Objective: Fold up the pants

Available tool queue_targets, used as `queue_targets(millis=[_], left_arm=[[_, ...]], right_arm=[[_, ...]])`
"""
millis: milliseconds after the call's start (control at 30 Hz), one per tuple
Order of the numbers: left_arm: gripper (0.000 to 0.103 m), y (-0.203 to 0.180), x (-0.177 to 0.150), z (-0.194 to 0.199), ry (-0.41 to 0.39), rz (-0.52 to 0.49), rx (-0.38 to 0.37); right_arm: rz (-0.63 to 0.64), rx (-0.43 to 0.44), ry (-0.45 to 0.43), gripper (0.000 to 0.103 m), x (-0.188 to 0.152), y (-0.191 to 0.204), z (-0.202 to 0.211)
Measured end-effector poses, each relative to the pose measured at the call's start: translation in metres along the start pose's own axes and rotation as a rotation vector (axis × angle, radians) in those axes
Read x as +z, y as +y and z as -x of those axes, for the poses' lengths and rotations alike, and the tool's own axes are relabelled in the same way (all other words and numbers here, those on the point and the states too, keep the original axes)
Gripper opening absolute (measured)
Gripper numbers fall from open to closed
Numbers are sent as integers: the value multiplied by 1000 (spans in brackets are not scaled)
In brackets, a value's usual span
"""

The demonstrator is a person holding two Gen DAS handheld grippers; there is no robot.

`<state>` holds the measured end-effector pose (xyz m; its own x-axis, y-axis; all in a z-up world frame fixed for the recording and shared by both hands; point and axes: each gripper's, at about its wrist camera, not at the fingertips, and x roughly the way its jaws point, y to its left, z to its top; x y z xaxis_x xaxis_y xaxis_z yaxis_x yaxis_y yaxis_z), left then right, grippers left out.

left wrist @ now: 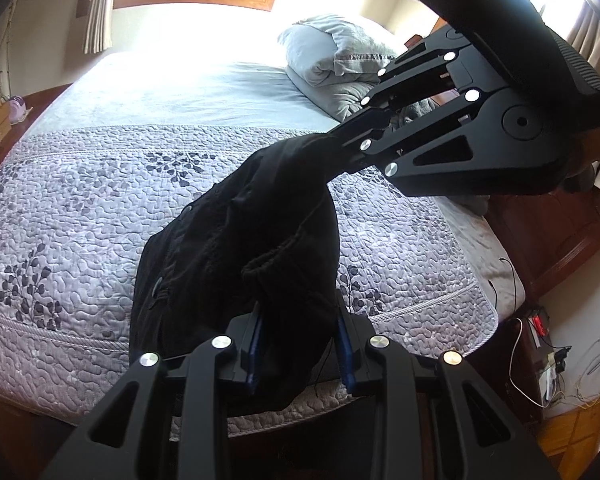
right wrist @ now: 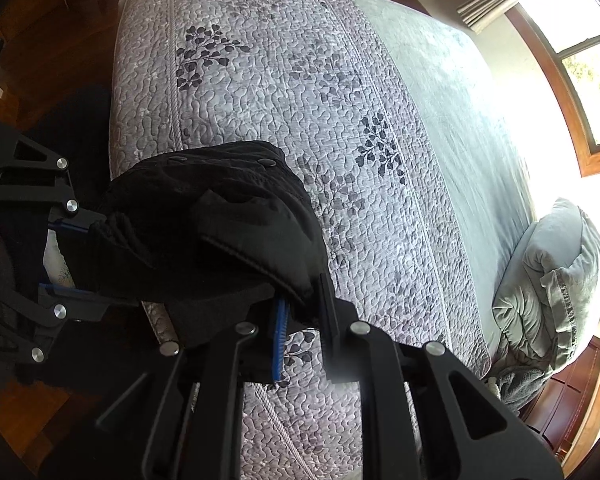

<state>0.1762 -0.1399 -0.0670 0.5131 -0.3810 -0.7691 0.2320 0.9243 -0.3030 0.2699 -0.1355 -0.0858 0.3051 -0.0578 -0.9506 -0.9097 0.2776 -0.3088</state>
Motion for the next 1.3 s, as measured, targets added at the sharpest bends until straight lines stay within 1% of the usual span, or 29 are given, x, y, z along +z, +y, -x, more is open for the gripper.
queue_targets(millis=[367,867,1067,1300], left_arm=[[30,-9,4,-22,33,-11,-15],[30,-28,2,-62,95,-28,-23],[30,-36,1,-82,127,-30,-24],[30,-44,-5,-115,178,-23,-21]], right_arm=[[1,-2,-7,13,-14,-7,-16],[18,-7,-16,13,-48,-14,-47],[22,-2,-20,13,-63,-19,-65],[37,4,-16,13,-81,-23,-94]])
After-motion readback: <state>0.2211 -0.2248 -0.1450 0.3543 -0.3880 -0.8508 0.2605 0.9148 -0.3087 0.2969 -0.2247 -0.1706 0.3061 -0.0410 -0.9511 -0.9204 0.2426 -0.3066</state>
